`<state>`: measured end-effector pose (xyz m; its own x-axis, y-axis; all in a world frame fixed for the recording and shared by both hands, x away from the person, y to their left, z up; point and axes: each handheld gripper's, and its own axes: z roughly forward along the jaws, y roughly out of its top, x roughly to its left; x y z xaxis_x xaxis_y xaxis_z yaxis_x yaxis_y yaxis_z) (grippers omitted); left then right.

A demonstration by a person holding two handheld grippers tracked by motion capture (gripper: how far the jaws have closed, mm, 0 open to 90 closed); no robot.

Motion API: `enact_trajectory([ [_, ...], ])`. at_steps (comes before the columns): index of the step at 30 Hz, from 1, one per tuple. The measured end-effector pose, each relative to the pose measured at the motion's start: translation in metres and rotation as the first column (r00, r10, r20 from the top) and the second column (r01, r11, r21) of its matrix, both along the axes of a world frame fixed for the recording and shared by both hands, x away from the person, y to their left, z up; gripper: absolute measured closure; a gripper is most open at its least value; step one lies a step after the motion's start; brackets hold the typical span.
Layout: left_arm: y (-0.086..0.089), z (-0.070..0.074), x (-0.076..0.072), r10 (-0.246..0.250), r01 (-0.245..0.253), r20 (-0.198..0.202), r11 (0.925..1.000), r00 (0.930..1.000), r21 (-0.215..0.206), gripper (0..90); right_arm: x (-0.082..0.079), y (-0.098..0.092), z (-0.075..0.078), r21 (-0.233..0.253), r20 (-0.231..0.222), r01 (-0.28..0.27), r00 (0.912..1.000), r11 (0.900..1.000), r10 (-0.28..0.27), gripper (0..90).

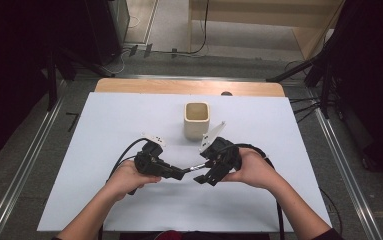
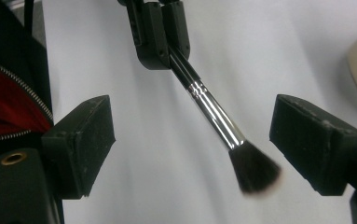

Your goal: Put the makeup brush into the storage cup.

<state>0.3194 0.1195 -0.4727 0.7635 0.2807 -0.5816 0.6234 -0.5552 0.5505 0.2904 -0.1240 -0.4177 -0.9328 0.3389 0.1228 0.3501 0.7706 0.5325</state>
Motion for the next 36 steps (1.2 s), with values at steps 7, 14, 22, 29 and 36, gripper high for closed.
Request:
enact_trajectory([
  [7, 0.003, -0.001, 0.001, 0.045, -0.044, 0.010, 0.9989, 0.9990, -0.016, 79.1, 0.000, -0.011, 0.000, 0.039, -0.037, 0.147, 0.9887, 0.988, -0.145, 14.6],
  [14, 0.008, -0.001, 0.003, 0.111, -0.111, 0.004, 0.9926, 0.9938, -0.049, 79.1, -0.005, -0.028, 0.000, 0.128, -0.069, 0.269, 0.9626, 0.955, -0.262, 14.9],
  [22, 0.009, -0.002, -0.003, 0.168, -0.167, 0.009, 0.9824, 0.9857, -0.084, 79.1, -0.016, -0.035, -0.005, 0.199, -0.103, 0.342, 0.9392, 0.918, -0.328, 16.0],
  [29, 0.015, -0.001, -0.011, 0.241, -0.237, 0.006, 0.9578, 0.9706, -0.163, 79.1, -0.021, -0.037, -0.008, 0.217, -0.096, 0.362, 0.9321, 0.907, -0.349, 16.7],
  [36, 0.016, -0.003, -0.020, 0.264, -0.258, 0.017, 0.9506, 0.9642, -0.173, 79.1, -0.028, -0.037, -0.015, 0.240, -0.110, 0.389, 0.9213, 0.890, -0.373, 17.2],
])
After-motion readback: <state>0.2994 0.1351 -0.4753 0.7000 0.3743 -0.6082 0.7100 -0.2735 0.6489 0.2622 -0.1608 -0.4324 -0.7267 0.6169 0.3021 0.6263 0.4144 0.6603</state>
